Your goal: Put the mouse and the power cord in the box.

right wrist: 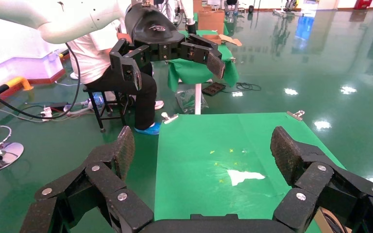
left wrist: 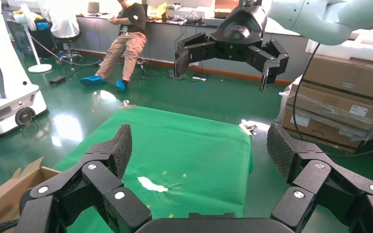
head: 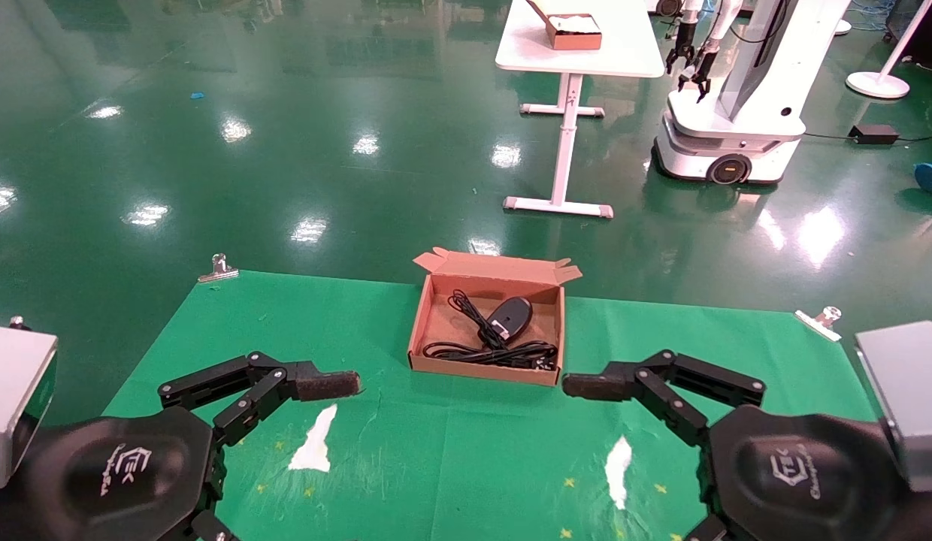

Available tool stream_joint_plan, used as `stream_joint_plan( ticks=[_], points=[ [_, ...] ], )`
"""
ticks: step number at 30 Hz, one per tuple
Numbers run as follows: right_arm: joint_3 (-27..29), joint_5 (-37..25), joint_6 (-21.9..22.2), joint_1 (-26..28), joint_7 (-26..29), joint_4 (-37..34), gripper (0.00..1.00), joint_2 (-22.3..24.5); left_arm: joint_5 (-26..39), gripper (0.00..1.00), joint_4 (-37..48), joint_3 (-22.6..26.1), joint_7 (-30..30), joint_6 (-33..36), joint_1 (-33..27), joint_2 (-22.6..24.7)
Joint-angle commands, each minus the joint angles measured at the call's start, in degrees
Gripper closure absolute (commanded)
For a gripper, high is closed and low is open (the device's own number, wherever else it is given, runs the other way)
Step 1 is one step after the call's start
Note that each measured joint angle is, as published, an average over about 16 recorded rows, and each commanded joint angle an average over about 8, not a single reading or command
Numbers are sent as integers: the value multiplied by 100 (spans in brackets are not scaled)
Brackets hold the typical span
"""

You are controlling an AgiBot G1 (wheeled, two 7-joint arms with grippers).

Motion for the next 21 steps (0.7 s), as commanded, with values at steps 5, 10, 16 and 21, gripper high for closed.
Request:
stream_joint_plan(
  ticks=[5,10,16,21],
  points=[
    [0,-1,0,2,0,-1,0,0,0,0,0,0,0,0,0,0],
    [0,-1,0,3,0,-1,0,0,1,0,0,0,0,0,0,0],
    [0,-1,0,3,0,-1,0,0,1,0,0,0,0,0,0,0],
    [0,-1,0,3,0,-1,0,0,1,0,0,0,0,0,0,0]
  ],
)
